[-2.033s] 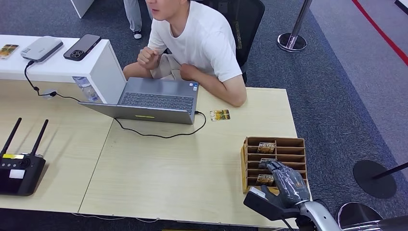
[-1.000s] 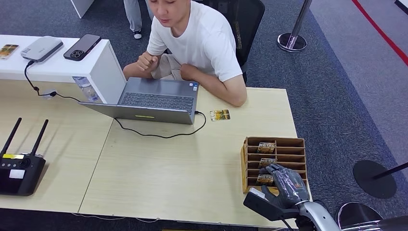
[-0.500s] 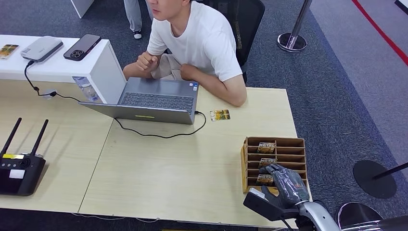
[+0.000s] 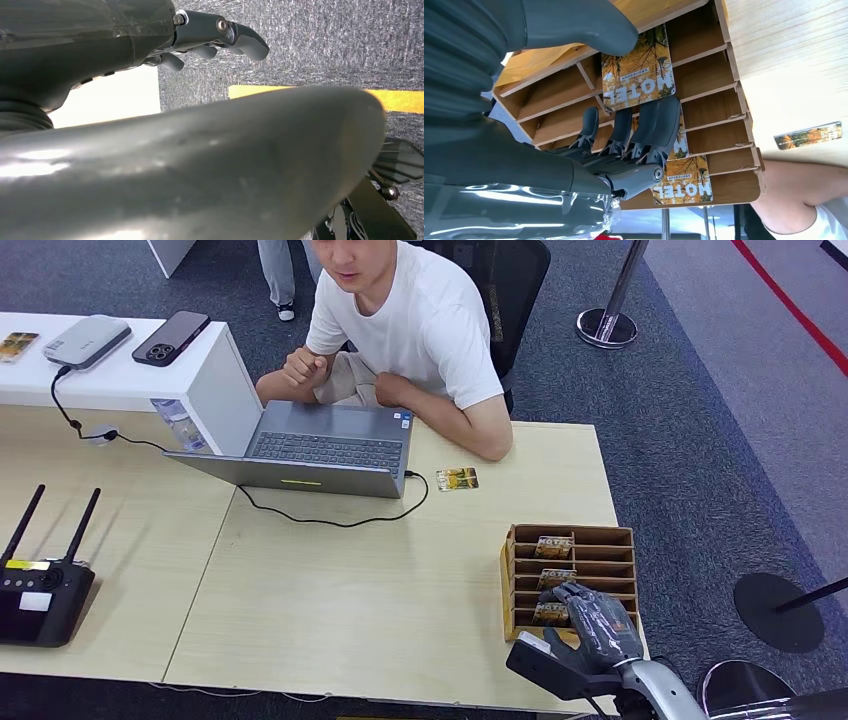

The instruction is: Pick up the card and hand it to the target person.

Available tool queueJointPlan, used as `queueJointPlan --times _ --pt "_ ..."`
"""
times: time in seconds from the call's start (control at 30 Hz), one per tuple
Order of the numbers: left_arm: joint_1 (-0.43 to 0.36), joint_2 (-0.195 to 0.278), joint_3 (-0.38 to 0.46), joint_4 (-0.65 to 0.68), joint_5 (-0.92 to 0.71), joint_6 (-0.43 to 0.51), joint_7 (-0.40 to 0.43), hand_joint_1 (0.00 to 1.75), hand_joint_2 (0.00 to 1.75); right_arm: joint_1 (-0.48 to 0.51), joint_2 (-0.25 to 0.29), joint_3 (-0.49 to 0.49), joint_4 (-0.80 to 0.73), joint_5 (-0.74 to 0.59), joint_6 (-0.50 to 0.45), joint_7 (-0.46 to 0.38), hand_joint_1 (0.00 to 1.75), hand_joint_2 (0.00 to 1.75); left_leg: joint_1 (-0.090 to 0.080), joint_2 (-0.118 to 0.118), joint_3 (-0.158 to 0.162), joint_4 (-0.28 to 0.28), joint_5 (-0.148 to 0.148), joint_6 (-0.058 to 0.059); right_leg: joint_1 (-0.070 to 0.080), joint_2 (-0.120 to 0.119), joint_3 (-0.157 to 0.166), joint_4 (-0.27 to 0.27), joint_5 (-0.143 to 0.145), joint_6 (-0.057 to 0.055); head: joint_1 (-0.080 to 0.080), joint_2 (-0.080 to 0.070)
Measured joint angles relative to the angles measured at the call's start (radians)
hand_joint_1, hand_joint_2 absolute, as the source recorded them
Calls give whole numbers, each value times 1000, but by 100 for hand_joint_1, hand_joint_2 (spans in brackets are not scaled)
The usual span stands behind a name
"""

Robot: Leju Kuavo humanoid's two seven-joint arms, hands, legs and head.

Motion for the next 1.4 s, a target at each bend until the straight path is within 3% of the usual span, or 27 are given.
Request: queueJointPlan --times 0.3,0.47,0.57,0.73,0.9,1.07,1.2,1.4 --pt "0 0 0 0 1 1 1 0 0 -1 0 2 11 0 7 4 82 175 0 0 0 0 0 0 0 0 0 0 0 0 0 0" --pt "0 0 0 0 1 1 -1 0 0 0 0 5 14 0 7 6 91 175 0 0 0 0 0 0 0 0 0 0 0 0 0 0" --pt "0 1 -2 0 0 -1 -2 0 0 0 0 6 14 0 6 13 100 175 0 0 0 0 0 0 0 0 0 0 0 0 0 0" --pt "0 1 -6 0 0 -1 -2 0 0 4 0 7 14 0 3 21 134 175 0 0 0 0 0 0 0 0 0 0 0 0 0 0" --pt "0 1 -10 0 0 -2 -2 0 0 11 -1 6 14 -5 -4 23 127 175 0 0 0 0 0 0 0 0 0 0 0 0 0 0" --pt "0 1 -18 0 -2 -4 -2 0 0 12 -1 5 14 -8 -7 23 134 175 0 0 1 0 0 0 0 0 0 0 0 0 0 0" --pt "0 2 -20 0 -5 4 -11 0 175 13 -2 5 14 -10 -7 23 147 175 0 0 1 0 0 0 0 0 0 0 0 0 0 0" --pt "0 2 -27 0 -14 17 -16 0 175 15 -9 4 14 -13 -7 22 155 175 0 0 1 0 0 0 0 0 0 0 0 0 0 0"
